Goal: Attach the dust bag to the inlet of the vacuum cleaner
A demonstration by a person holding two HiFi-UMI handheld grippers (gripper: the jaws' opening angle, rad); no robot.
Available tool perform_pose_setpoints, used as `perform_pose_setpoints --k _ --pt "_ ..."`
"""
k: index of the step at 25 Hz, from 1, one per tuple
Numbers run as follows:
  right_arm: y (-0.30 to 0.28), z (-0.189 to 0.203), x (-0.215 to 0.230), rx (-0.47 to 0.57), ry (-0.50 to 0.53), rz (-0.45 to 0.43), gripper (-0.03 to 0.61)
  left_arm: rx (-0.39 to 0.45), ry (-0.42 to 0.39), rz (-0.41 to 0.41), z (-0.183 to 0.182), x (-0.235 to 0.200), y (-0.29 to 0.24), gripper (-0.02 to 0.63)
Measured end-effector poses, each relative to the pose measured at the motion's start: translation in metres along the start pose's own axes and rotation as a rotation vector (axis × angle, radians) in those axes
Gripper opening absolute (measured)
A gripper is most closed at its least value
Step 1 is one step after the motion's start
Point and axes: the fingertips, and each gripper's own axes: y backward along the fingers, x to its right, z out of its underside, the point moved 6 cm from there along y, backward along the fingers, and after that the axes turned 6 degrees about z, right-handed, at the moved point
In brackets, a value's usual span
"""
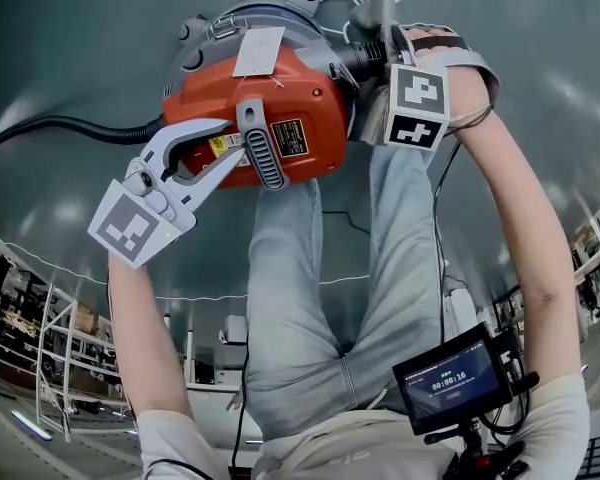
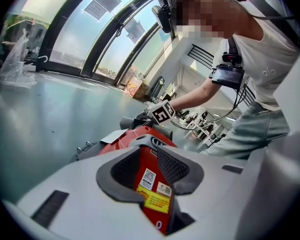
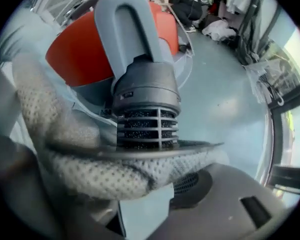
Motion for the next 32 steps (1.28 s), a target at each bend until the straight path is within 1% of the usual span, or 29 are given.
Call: perform_pose_setpoints --k 2,3,8,12,14,15,16,17,19,20,22,24,26,28,29,30,31,32 --pt "-0.005 -0.001 0.003 -0.024 0.084 0.024 0.227 0.005 -0.003 -0.002 0.000 -0.001 -0.001 0.100" --pt "-0.007 -0.002 0.003 -0.048 0.108 0.039 0.227 0.007 -0.004 -0.002 0.001 -0.001 -0.001 0.100" --pt "-0.007 -0.005 -0.001 -0.248 0.145 0.134 0.227 0.009 0.002 -0.001 0.004 -0.001 0.000 0.100" --pt "-0.008 -0.006 0.001 -0.364 0.179 0.101 0.227 0.015 0.000 -0.004 0.004 -0.001 0.000 0.100" --pt "-0.009 -0.008 0.001 -0.374 0.173 0.091 0.225 0.015 0.001 -0.004 0.005 -0.001 0.000 0.100" --pt "-0.010 -0.008 0.001 -0.354 0.174 0.086 0.226 0.014 0.001 -0.004 0.006 -0.002 0.000 0.100" --pt "-0.011 -0.009 0.001 -0.308 0.176 0.080 0.226 0.011 0.002 -0.004 0.006 -0.002 0.000 0.100" --pt "-0.011 -0.008 0.000 -0.238 0.171 0.074 0.227 0.008 0.001 -0.003 0.007 -0.002 0.000 0.100" --pt "-0.010 -0.005 -0.003 -0.090 0.130 0.067 0.227 0.002 -0.011 0.001 0.007 -0.002 -0.001 0.100" --pt "-0.008 -0.003 -0.006 -0.042 0.102 0.067 0.227 -0.001 -0.024 0.004 0.008 -0.003 -0.001 0.100" --pt "-0.006 0.003 -0.007 0.004 0.046 0.075 0.225 0.014 -0.039 0.010 0.008 -0.004 -0.001 0.100" --pt "-0.005 0.017 -0.007 0.007 -0.025 0.088 0.225 0.030 -0.037 0.009 0.010 -0.004 -0.002 0.100" --pt "-0.006 0.038 -0.010 -0.003 -0.111 0.099 0.225 0.032 -0.032 -0.001 0.013 -0.005 -0.003 0.101" --pt "-0.003 0.059 -0.012 0.013 -0.190 0.123 0.225 0.026 -0.028 -0.018 0.016 -0.004 -0.002 0.100" --pt "0.003 0.067 -0.012 0.047 -0.231 0.136 0.225 0.020 -0.024 -0.024 0.017 -0.003 0.000 0.100" --pt "0.012 0.072 -0.011 0.102 -0.280 0.144 0.225 0.021 -0.017 -0.031 0.016 0.000 0.004 0.100" --pt "0.022 0.073 -0.010 0.176 -0.341 0.143 0.225 0.037 -0.004 -0.045 0.015 0.001 0.009 0.100" --pt "0.033 0.071 -0.008 0.258 -0.410 0.133 0.224 0.074 0.016 -0.068 0.014 0.001 0.016 0.100"
